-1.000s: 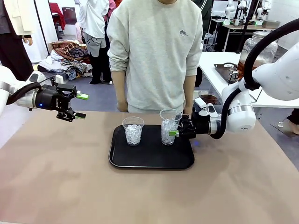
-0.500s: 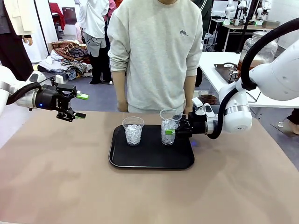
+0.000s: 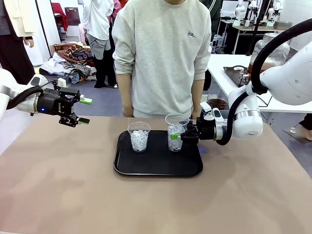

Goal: Pour the drink into the iced cup.
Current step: Pick up the iced cup indicated by the human and present it to them, then open the gripper to release the iced cup you were holding.

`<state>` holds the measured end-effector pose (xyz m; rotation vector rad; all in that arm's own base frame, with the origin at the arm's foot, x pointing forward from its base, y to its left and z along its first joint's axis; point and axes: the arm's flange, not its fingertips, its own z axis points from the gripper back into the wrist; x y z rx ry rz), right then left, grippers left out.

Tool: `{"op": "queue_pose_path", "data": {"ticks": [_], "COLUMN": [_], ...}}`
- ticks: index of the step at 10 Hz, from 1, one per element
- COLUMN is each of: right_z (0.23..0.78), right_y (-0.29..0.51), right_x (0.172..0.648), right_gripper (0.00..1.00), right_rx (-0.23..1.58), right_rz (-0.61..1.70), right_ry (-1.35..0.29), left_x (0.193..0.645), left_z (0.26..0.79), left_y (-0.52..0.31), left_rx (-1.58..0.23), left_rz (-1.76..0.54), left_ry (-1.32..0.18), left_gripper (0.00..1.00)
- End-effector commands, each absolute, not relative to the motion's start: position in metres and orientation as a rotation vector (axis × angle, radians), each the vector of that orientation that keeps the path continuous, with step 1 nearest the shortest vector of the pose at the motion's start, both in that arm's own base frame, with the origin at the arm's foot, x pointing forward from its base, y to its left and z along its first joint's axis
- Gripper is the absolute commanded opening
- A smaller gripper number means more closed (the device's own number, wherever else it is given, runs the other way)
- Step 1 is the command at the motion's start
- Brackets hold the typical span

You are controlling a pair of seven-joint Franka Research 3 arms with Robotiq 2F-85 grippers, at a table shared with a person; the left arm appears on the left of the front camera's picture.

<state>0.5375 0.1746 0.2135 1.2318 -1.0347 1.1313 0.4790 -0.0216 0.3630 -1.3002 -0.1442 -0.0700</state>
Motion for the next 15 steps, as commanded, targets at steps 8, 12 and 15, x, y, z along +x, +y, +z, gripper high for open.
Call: {"op": "queue_pose_path", "data": {"ticks": [8,12,15], "right_z": [0.339,0.362,0.357], "right_y": [0.158,0.153,0.156], "right_x": [0.576,0.594,0.586], "right_gripper": [0.72,0.72,0.72], "right_rx": [1.311,1.365,1.318], "right_rz": [1.223,1.192,1.208], "right_ry": [-0.995,-0.971,-1.008], "left_x": [0.478,0.478,0.478], "left_z": [0.363,0.363,0.363], "left_y": [-0.022,-0.022,-0.022], "left_rx": [-1.311,-1.311,-1.311], "left_rz": [-0.073,-0.073,-0.073], "left_ry": [-0.161,-0.161,-0.161], "left_gripper": [1.0,1.0,1.0]}}
